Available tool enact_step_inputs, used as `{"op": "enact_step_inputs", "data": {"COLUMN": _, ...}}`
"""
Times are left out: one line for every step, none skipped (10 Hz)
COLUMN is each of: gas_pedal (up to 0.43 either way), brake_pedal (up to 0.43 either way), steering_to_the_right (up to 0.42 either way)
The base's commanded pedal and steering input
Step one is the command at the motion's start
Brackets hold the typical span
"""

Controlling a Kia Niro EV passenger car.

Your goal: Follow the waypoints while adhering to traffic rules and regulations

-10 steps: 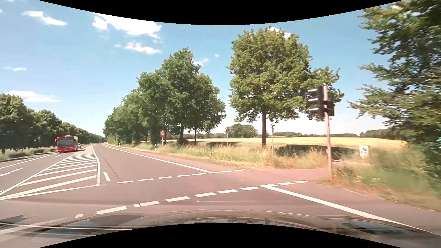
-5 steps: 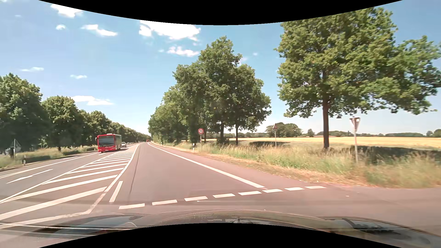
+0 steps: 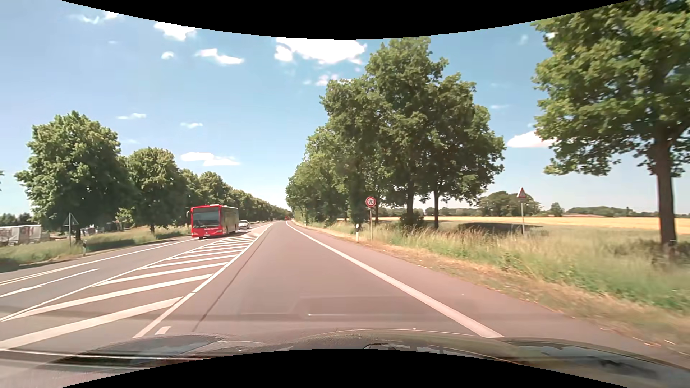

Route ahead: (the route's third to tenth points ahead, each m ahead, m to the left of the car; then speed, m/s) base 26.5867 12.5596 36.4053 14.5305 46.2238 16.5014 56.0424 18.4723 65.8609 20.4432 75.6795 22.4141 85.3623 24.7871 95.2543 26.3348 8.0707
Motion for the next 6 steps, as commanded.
{"op": "enact_step_inputs", "data": {"gas_pedal": 0.370, "brake_pedal": 0.000, "steering_to_the_right": -0.161}}
{"op": "enact_step_inputs", "data": {"gas_pedal": 0.370, "brake_pedal": 0.000, "steering_to_the_right": -0.154}}
{"op": "enact_step_inputs", "data": {"gas_pedal": 0.378, "brake_pedal": 0.000, "steering_to_the_right": -0.141}}
{"op": "enact_step_inputs", "data": {"gas_pedal": 0.390, "brake_pedal": 0.000, "steering_to_the_right": -0.114}}
{"op": "enact_step_inputs", "data": {"gas_pedal": 0.398, "brake_pedal": 0.000, "steering_to_the_right": -0.090}}
{"op": "enact_step_inputs", "data": {"gas_pedal": 0.409, "brake_pedal": 0.000, "steering_to_the_right": -0.077}}
